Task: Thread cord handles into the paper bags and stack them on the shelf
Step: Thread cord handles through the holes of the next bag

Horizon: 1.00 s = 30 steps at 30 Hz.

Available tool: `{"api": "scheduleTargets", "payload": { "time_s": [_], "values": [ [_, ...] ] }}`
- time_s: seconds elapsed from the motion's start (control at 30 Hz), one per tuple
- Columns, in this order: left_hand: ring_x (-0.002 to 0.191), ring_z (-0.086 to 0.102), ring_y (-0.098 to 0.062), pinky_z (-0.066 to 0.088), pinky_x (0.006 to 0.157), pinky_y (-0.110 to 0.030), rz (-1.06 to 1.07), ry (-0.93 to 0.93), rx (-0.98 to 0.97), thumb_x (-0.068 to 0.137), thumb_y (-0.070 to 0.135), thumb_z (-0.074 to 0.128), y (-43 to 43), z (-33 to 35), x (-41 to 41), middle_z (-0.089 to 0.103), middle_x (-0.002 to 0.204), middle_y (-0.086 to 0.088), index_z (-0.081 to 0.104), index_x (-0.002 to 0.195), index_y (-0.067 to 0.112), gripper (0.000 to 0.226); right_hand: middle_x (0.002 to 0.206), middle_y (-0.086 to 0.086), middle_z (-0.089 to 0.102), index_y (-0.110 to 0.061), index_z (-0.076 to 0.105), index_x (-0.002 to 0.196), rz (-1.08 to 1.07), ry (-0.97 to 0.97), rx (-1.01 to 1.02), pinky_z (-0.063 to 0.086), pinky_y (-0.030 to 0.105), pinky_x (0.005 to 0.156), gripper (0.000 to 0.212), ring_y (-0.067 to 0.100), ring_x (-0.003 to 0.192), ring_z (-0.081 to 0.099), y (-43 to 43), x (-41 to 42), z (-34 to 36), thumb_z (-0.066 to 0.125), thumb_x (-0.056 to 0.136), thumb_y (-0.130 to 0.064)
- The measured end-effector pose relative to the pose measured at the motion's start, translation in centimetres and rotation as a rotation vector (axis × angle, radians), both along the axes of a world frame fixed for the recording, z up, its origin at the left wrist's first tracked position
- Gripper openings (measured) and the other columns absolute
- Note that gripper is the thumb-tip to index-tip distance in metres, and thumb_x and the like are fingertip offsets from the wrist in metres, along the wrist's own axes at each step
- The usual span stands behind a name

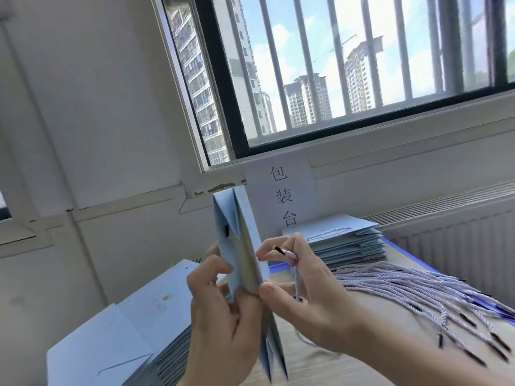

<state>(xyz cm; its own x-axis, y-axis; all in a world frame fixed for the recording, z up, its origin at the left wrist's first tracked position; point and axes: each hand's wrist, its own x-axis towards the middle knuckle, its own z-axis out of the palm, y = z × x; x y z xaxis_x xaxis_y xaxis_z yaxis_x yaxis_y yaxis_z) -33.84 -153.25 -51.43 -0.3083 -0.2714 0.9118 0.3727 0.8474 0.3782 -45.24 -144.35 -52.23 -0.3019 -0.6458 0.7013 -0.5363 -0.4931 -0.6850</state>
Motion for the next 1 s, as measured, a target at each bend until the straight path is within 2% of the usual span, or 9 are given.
{"api": "scheduleTargets", "payload": {
  "time_s": [0.13, 0.27, 0.33, 0.53, 0.67, 0.73, 0.8, 0.9, 1.0],
  "values": [
    [0.059, 0.046, -0.006, 0.03, 0.051, -0.009, 0.246, -0.048, -0.111, 0.075, 0.02, 0.038, -1.5, -0.3, 0.4, 0.052, 0.071, 0.003, 0.051, 0.079, 0.03, 0.017, 0.125, -0.014, 0.052, -0.023, 0.046, 0.11, -0.066, 0.07, 0.055, 0.056, 0.017, 0.076, 0.041, 0.006, 0.129, 0.047, 0.2, 0.2, -0.1, 0.061, 0.08, -0.047],
    [0.059, 0.044, -0.016, 0.03, 0.051, -0.025, 0.343, -0.022, 0.098, 0.072, 0.017, 0.043, -1.9, -1.2, 0.7, 0.048, 0.06, 0.004, 0.056, 0.07, 0.016, 0.013, 0.123, -0.017, 0.052, -0.031, 0.036, 0.109, -0.207, 0.384, 0.178, 0.056, 0.026, 0.082, 0.045, 0.006, 0.117, 0.051, 0.1, 0.8, -0.6, 0.061, 0.077, -0.052],
    [0.057, 0.043, -0.014, 0.029, 0.053, -0.021, 0.359, 0.019, 0.202, 0.078, 0.018, 0.048, -2.0, -1.5, 0.8, 0.049, 0.058, 0.005, 0.05, 0.06, 0.024, 0.019, 0.123, -0.008, 0.054, -0.039, 0.028, 0.106, -0.25, 0.536, 0.192, 0.054, 0.038, 0.084, 0.042, 0.015, 0.109, 0.058, -0.2, 1.3, -0.8, 0.058, 0.08, -0.051],
    [0.068, 0.058, -0.009, 0.042, 0.06, -0.018, 0.202, 0.093, 0.337, 0.09, 0.021, 0.06, -1.2, -1.5, 1.2, 0.065, 0.072, 0.0, 0.067, 0.075, 0.019, 0.016, 0.127, 0.001, 0.055, -0.045, 0.02, 0.104, -0.227, 0.602, 0.19, 0.055, 0.042, 0.084, 0.038, 0.021, 0.106, 0.06, -0.2, 1.7, -1.0, 0.052, 0.085, -0.042],
    [0.061, 0.05, -0.011, 0.037, 0.058, -0.021, 0.199, 0.115, 0.39, 0.089, 0.036, 0.062, -1.6, -1.5, 1.3, 0.058, 0.06, 0.007, 0.063, 0.058, 0.028, 0.032, 0.129, -0.009, 0.055, -0.042, 0.028, 0.112, -0.208, 0.6, 0.236, 0.052, 0.036, 0.091, 0.034, 0.005, 0.112, 0.055, 0.6, 1.0, -1.3, 0.047, 0.088, -0.058],
    [0.058, 0.046, -0.009, 0.035, 0.057, -0.02, 0.213, 0.11, 0.382, 0.09, 0.038, 0.06, -1.9, -1.6, 1.3, 0.055, 0.059, 0.006, 0.06, 0.055, 0.029, 0.037, 0.114, -0.011, 0.059, -0.029, 0.042, 0.116, -0.188, 0.55, 0.229, 0.05, 0.033, 0.087, 0.05, 0.002, 0.103, 0.056, 0.9, 0.7, -1.1, 0.035, 0.09, -0.072],
    [0.059, 0.049, -0.012, 0.037, 0.054, -0.022, 0.221, 0.102, 0.35, 0.091, 0.042, 0.056, -2.0, -1.7, 1.3, 0.058, 0.063, -0.001, 0.063, 0.059, 0.017, 0.041, 0.087, -0.006, 0.059, -0.016, 0.051, 0.098, -0.153, 0.497, 0.166, 0.047, 0.038, 0.071, 0.068, 0.01, 0.079, 0.056, 0.8, 0.5, -0.8, 0.022, 0.091, -0.077],
    [0.066, 0.052, -0.015, 0.041, 0.055, -0.028, 0.205, 0.095, 0.324, 0.093, 0.043, 0.052, -2.0, -1.8, 1.1, 0.061, 0.072, -0.01, 0.065, 0.064, 0.006, 0.049, 0.061, -0.003, 0.04, -0.015, 0.039, 0.072, -0.137, 0.396, 0.059, 0.033, 0.035, 0.051, 0.053, 0.014, 0.054, 0.036, 0.3, 0.2, -0.5, 0.026, 0.102, -0.057],
    [0.08, 0.057, -0.013, 0.046, 0.062, -0.021, 0.179, 0.1, 0.34, 0.096, 0.04, 0.052, -2.0, -1.9, 1.0, 0.062, 0.08, -0.003, 0.067, 0.066, 0.014, 0.042, 0.056, 0.002, 0.034, -0.013, 0.035, 0.069, -0.211, 0.365, 0.038, 0.026, 0.027, 0.048, 0.045, 0.009, 0.05, 0.028, 0.2, -0.3, -0.3, 0.036, 0.101, -0.045]
  ]
}}
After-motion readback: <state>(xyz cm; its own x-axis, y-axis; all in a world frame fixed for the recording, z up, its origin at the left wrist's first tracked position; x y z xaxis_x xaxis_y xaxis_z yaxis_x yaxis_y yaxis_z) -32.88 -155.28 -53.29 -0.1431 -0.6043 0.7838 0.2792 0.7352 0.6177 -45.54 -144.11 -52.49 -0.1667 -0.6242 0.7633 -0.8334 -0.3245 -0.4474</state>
